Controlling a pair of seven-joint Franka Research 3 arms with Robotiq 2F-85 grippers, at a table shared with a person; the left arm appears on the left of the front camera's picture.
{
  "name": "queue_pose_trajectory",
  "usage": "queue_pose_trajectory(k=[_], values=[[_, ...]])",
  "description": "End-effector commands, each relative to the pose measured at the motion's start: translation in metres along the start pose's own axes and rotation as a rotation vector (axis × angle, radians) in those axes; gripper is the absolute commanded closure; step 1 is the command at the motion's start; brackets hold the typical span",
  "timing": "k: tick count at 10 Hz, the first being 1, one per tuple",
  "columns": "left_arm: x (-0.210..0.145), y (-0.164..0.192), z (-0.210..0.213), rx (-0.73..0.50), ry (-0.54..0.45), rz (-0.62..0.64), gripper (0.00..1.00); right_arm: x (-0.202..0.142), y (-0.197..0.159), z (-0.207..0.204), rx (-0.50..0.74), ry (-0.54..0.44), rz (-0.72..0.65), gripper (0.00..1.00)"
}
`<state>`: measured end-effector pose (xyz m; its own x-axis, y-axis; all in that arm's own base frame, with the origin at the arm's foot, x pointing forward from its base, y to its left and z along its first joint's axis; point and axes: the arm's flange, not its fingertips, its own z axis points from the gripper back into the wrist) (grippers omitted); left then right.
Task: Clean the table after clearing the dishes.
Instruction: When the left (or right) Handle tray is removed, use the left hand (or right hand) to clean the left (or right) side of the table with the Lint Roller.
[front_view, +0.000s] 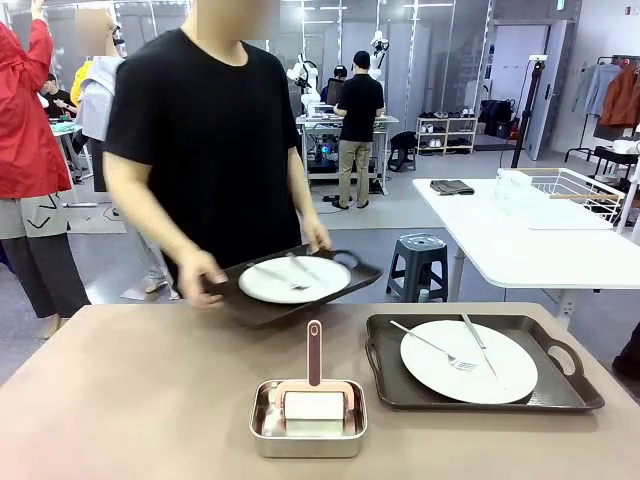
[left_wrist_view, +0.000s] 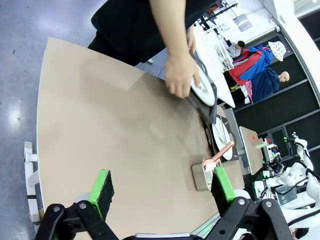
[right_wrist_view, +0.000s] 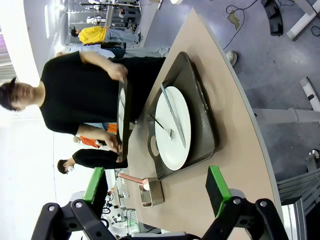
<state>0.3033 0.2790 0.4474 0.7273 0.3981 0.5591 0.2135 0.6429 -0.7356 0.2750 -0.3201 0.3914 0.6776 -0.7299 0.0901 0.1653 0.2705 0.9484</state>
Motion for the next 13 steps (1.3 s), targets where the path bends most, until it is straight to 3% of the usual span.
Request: queue_pose_trajectory(k=[1,2,3,5,8,11,13], values=[[-0.001,0.001,0.003,-0.016,-0.005,-0.009,0.0,-0.003,0.004,0.003,0.005,0.006,0.002,0.0],[0.0,0.0,0.0,0.0,0.0,0.0,0.0,-0.003,0.004,0.003,0.005,0.006,0.002,0.0],[0.023,-0.015,-0.013,0.006,0.028,-0.054,0.0,-0.003,0.004,0.003,0.005,0.006,0.002,0.0],[0.091,-0.086,-0.06,0.06,0.16,-0.275,0.0,-0.003,0.004,0.003,0.005,0.006,0.002,0.0],[0.149,-0.197,-0.198,0.113,0.449,-0.559,0.0,-0.003,0.004,0.003,0.005,0.006,0.002,0.0],[0.139,-0.269,-0.34,0.187,0.709,-0.84,0.0,-0.003,0.004,0.003,0.005,0.006,0.002,0.0],[0.108,-0.301,-0.419,0.14,0.855,-0.927,0.0,-0.003,0.004,0.003,0.005,0.006,0.002,0.0]])
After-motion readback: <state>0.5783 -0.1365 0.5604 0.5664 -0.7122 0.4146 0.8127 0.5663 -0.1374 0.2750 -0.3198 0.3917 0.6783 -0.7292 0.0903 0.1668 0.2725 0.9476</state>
